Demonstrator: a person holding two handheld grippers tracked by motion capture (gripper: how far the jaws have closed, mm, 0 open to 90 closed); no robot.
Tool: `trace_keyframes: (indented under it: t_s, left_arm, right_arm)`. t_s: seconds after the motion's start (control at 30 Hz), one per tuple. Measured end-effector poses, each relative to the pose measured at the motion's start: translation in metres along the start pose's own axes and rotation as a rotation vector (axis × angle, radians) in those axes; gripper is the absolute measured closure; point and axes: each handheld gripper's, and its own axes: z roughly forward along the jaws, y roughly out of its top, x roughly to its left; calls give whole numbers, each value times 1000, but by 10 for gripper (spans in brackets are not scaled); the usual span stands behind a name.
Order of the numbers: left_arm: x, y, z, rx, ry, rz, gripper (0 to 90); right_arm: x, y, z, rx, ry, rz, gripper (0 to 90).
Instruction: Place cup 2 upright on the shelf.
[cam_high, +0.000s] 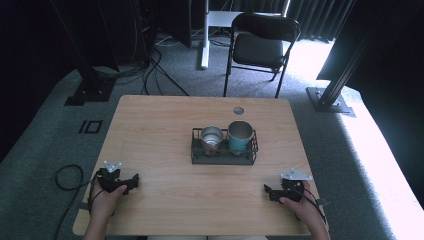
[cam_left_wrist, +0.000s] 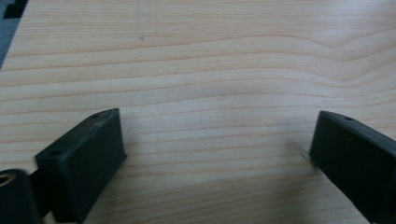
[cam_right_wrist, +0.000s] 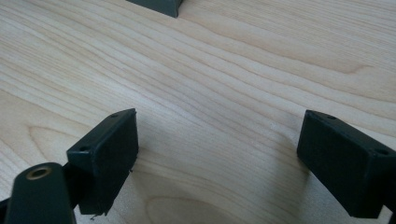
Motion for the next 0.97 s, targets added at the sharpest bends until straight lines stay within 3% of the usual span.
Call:
trace_keyframes:
  t_s: [0.23, 0.4, 0.97]
  left_arm:
    - [-1, 0, 0, -1, 20, -20, 29]
    - [-6, 2, 2, -1, 60, -65, 26]
    - [-6, 3, 4, 4, 78, -86, 2]
  right_arm:
    - [0, 0, 0, 0, 0, 0, 122]
    - [0, 0, 0, 0, 0, 0, 121]
    - [0, 0, 0, 0, 0, 0, 121]
